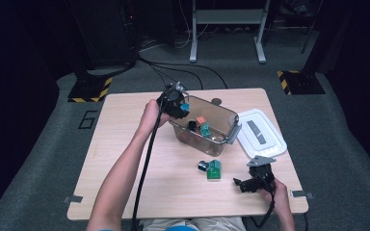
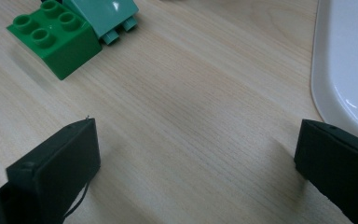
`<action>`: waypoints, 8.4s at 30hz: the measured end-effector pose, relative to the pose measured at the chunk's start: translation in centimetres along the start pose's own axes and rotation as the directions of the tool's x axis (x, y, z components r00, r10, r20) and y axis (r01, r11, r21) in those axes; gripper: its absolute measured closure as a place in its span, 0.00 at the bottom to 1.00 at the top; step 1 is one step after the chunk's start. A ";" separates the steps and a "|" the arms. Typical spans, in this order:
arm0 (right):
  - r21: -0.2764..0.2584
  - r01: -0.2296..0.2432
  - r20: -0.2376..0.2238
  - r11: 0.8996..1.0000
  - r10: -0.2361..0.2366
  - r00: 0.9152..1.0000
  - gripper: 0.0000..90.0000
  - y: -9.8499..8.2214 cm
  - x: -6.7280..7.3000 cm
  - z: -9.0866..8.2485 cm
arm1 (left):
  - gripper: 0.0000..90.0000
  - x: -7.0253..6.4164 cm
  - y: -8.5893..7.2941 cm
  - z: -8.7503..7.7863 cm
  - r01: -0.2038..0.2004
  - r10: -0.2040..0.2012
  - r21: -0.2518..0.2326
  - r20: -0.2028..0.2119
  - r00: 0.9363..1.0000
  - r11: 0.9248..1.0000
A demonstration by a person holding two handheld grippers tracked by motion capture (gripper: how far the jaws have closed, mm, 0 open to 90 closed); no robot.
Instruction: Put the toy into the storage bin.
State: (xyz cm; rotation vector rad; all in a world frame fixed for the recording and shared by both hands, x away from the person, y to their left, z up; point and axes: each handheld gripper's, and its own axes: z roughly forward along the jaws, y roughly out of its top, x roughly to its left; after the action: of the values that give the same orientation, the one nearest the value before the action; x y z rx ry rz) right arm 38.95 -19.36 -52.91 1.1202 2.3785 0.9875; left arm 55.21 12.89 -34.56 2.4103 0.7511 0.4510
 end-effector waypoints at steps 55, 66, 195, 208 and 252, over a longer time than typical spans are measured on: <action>0.000 0.000 0.000 1.000 0.000 1.000 0.00 0.0 0.0 0.0 | 0.11 -5.7 -6.2 -2.2 0.021 -0.020 -0.027 0.022 1.000 0.999; 0.000 0.000 0.000 1.000 0.000 1.000 0.00 0.0 0.0 0.0 | 0.06 -8.1 -9.0 0.8 0.062 -0.061 -0.016 0.071 0.996 0.998; 0.000 0.000 0.000 1.000 0.000 1.000 0.00 0.0 0.0 0.0 | 0.65 -4.0 -8.3 -3.5 0.111 -0.115 -0.104 -0.033 0.993 0.988; 0.000 0.000 0.000 1.000 0.000 1.000 0.00 0.0 0.0 0.0 | 0.65 -2.5 -5.0 -4.6 0.078 -0.087 -0.118 -0.074 0.993 0.990; 0.000 0.000 0.000 1.000 0.000 1.000 0.00 0.0 0.0 0.0 | 0.49 -0.4 0.4 2.4 0.107 -0.105 0.043 -0.041 0.994 0.993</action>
State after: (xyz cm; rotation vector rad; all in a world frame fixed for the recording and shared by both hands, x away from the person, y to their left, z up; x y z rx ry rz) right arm 38.95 -19.37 -52.91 1.1198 2.3786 0.9873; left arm 56.20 11.34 -36.28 2.3953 0.9106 0.4431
